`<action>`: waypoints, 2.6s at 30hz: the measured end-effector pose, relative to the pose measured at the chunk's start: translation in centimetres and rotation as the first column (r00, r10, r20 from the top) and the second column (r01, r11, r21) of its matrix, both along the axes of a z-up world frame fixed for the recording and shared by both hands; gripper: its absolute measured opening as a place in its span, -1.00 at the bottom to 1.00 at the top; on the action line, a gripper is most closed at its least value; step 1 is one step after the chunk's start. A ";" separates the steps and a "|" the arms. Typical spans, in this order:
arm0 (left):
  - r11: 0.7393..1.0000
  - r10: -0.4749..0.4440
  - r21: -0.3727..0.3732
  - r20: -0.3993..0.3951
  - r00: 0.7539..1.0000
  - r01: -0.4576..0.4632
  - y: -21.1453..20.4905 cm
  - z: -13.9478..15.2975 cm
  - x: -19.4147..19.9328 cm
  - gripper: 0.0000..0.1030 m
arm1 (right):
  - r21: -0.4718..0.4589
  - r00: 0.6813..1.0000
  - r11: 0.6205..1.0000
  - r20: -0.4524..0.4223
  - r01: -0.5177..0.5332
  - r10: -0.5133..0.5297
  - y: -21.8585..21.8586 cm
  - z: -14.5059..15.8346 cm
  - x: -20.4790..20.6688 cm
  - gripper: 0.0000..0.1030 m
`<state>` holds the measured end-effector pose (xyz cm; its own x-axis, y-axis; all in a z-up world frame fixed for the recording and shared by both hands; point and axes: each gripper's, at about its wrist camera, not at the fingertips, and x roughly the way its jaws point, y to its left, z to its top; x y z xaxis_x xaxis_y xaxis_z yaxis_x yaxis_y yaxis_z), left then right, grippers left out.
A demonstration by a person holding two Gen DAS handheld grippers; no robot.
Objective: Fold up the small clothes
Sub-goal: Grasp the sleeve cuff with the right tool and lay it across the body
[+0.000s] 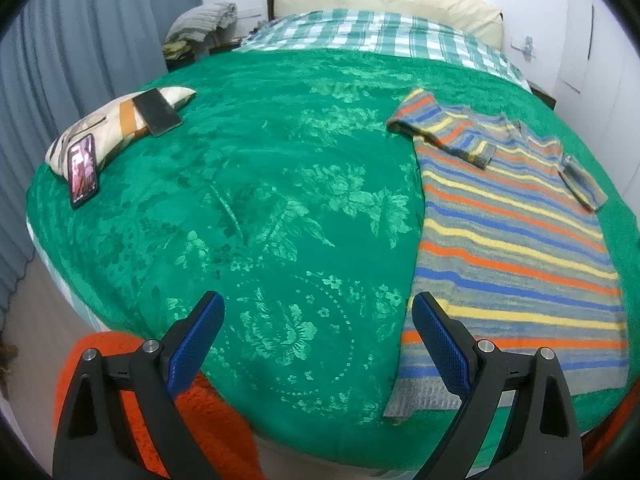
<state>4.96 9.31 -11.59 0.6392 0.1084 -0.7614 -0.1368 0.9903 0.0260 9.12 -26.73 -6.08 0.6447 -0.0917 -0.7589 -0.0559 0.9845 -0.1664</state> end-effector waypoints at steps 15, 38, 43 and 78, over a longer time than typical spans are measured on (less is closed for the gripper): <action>0.998 0.053 -0.015 -0.097 0.994 -0.055 1.2 -1.8 1.6 0.86 | 0.042 0.992 0.996 -0.109 0.076 -0.071 -7.3 -4.9 18.9 -0.95; 1.000 -0.002 0.028 -0.113 0.994 0.006 -0.6 -2.5 1.9 0.86 | 0.524 0.681 0.479 -0.304 0.704 -0.667 -29.8 -5.8 7.9 -0.95; 1.000 0.007 0.019 -0.119 0.993 -0.005 -0.3 -2.6 1.9 0.86 | 0.379 0.671 0.562 -0.282 0.735 -0.686 -29.7 -6.2 7.1 -0.96; 1.000 -0.021 -0.013 -0.071 0.997 0.020 0.1 -0.1 0.0 0.86 | 0.254 0.875 0.864 0.106 0.435 -0.472 -9.7 0.8 -8.0 0.55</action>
<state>4.94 9.46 -11.65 0.5851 0.0857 -0.8065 -0.1143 0.9932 0.0226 1.15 -36.48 -5.26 0.6850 -0.2495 -0.6845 0.4145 0.9061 0.0846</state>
